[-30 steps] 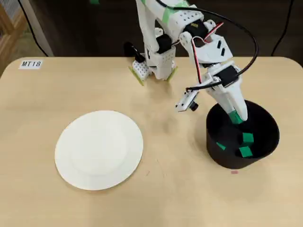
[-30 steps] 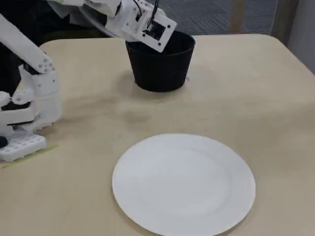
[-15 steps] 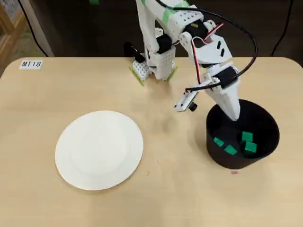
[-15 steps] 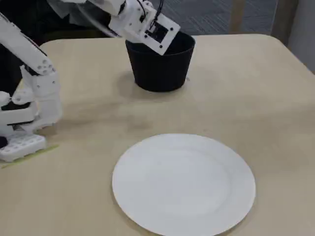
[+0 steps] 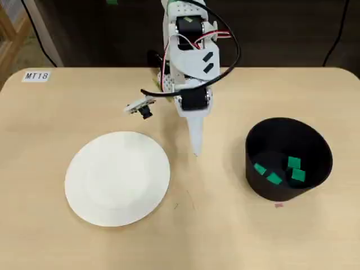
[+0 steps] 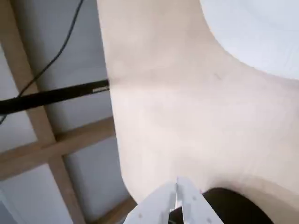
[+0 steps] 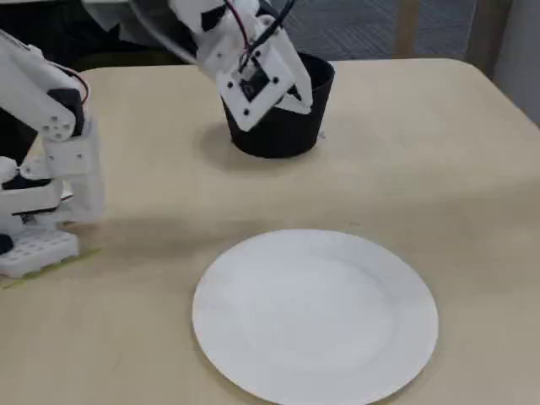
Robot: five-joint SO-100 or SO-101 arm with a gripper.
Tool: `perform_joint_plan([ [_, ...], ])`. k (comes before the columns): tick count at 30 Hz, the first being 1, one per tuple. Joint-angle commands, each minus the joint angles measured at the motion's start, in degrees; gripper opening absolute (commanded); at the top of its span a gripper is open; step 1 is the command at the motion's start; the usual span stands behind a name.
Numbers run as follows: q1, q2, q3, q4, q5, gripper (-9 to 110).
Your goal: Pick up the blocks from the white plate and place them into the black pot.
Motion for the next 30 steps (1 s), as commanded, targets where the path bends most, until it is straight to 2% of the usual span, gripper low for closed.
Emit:
perform_joint_plan([
  [1, 1.85, 7.21, 6.33, 0.62, -0.44, -2],
  [17, 1.93, 29.18, 32.17, -0.18, -3.60, -2],
  [30, 2.64, 49.57, 42.63, 6.86, -3.25, -2],
])
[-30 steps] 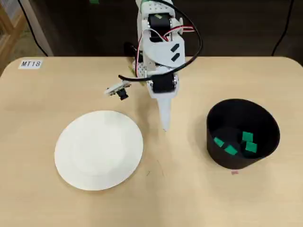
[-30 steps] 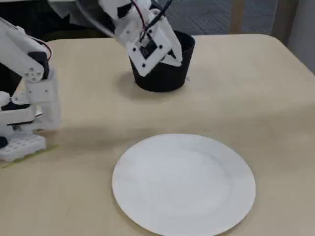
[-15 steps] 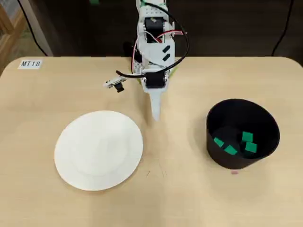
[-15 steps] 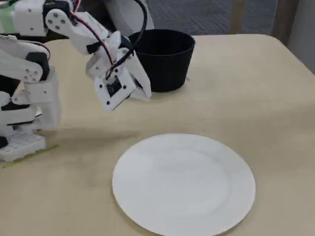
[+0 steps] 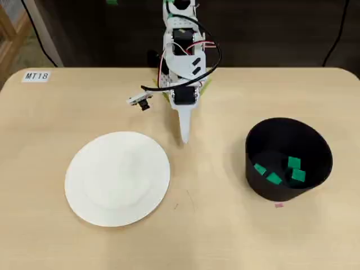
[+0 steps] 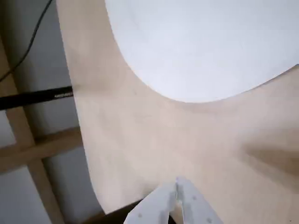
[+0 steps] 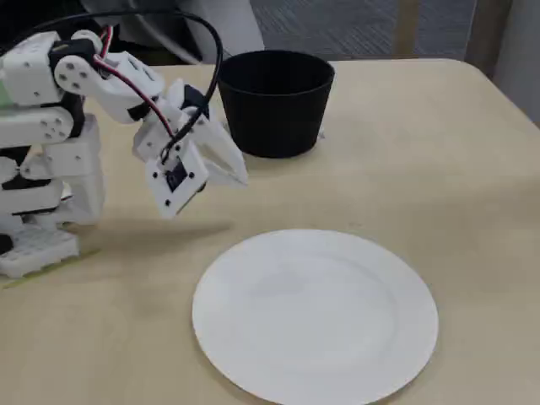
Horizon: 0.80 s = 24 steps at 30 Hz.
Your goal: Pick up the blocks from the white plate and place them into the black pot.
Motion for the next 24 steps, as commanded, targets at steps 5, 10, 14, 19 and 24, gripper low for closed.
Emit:
perform_joint_plan([
  [5, 0.44, 2.46, -0.09, 1.49, -0.62, -2],
  [10, 0.09, 2.46, -0.09, 1.58, -1.76, -2],
  [14, 0.09, 2.46, 0.00, 1.49, -1.85, -2],
  [19, 0.00, 2.46, 0.09, 1.14, -2.11, -2],
  [24, 0.09, 2.46, 0.70, -0.88, -1.67, -2],
])
